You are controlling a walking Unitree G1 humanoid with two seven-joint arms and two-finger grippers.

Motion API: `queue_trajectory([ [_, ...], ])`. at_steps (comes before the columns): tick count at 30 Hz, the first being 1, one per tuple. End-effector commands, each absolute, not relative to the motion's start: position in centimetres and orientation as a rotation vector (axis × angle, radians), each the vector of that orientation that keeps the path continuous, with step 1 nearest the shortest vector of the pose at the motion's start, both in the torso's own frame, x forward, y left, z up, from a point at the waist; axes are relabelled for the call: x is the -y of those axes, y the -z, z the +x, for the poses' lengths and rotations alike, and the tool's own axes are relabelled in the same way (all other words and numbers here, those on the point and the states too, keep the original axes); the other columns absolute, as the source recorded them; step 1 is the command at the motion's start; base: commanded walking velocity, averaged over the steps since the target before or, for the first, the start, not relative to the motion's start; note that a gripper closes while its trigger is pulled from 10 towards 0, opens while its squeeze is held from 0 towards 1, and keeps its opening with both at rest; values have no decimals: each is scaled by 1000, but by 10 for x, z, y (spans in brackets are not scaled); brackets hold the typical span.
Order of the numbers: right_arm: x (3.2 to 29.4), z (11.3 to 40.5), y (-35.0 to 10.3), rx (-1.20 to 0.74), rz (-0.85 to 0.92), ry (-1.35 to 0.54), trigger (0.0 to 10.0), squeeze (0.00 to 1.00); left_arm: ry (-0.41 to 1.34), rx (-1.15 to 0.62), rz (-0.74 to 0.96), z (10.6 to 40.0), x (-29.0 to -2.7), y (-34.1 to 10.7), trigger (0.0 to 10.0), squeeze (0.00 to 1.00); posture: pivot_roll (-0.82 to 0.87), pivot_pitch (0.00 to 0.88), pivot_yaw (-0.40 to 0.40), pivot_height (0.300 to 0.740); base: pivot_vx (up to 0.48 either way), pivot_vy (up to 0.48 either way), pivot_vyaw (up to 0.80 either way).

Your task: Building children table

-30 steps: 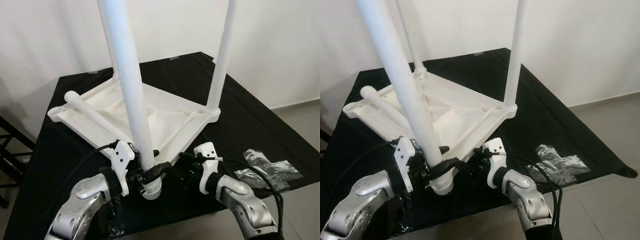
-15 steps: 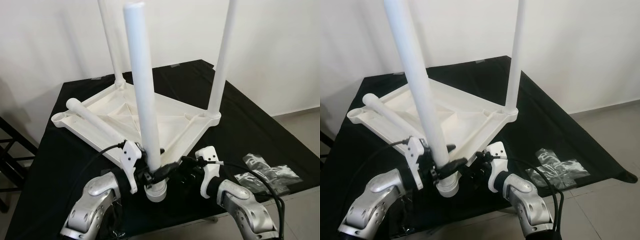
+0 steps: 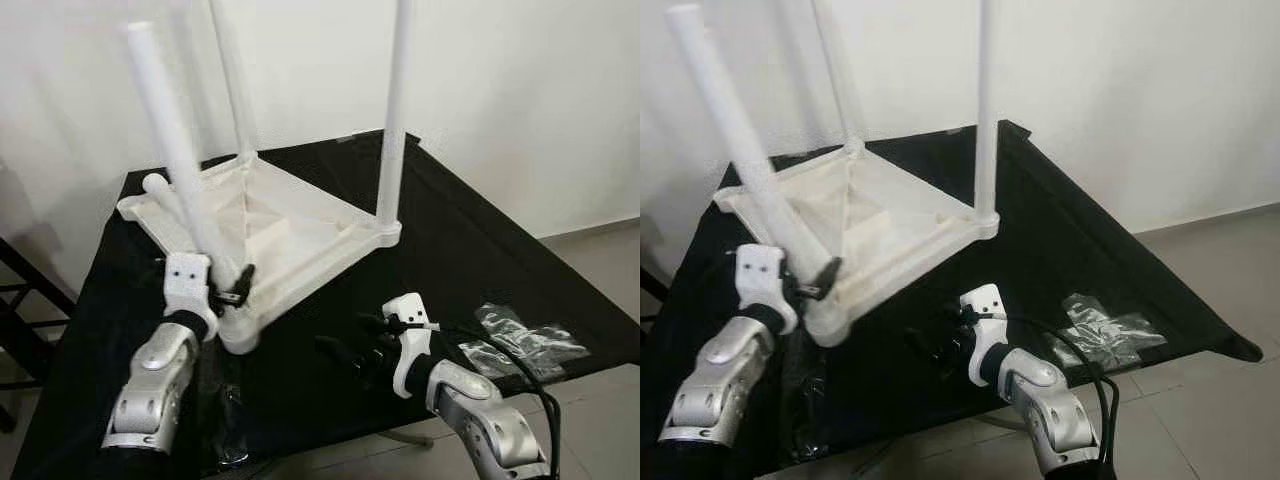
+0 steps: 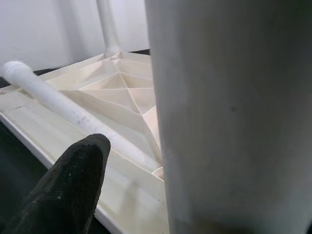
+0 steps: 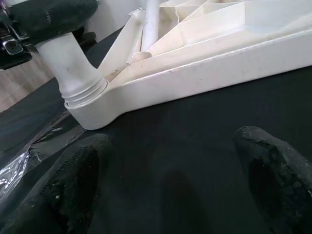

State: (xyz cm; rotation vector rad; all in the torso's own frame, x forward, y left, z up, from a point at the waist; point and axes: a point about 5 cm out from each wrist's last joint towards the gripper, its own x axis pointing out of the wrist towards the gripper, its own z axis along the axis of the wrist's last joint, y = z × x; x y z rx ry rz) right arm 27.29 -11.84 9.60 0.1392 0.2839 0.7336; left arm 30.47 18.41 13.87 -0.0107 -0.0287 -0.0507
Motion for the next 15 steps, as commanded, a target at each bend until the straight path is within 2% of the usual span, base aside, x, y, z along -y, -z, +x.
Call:
queue_trajectory([
  [1, 116, 272, -99, -278, 153, -748, 10000, 0, -116, -2, 6, 302, -210, -135, 10000, 0, -111, 3, 43, 740, 0, 0, 0],
  [3, 116, 273, -99, -279, 153, -748, 10000, 0, -155, -5, 9, 302, -212, -135, 10000, 0, -111, 3, 43, 740, 0, 0, 0],
  [5, 116, 273, -99, -279, 152, -748, 10000, 0, -283, -24, -25, 303, -219, -134, 10000, 0, -111, 2, 43, 740, 0, 0, 0],
  [13, 117, 274, -99, -278, 149, -747, 10000, 0, -393, -65, -40, 302, -216, -134, 10000, 0, -116, 1, 43, 740, 0, 0, 0],
  [14, 117, 274, -99, -278, 149, -747, 10000, 0, -408, -71, -44, 301, -214, -133, 9451, 0, -116, 1, 43, 740, 0, 0, 0],
  [15, 117, 274, -99, -278, 149, -747, 10000, 0, -408, -71, -44, 301, -214, -133, 9451, 0, -116, 1, 43, 740, 0, 0, 0],
])
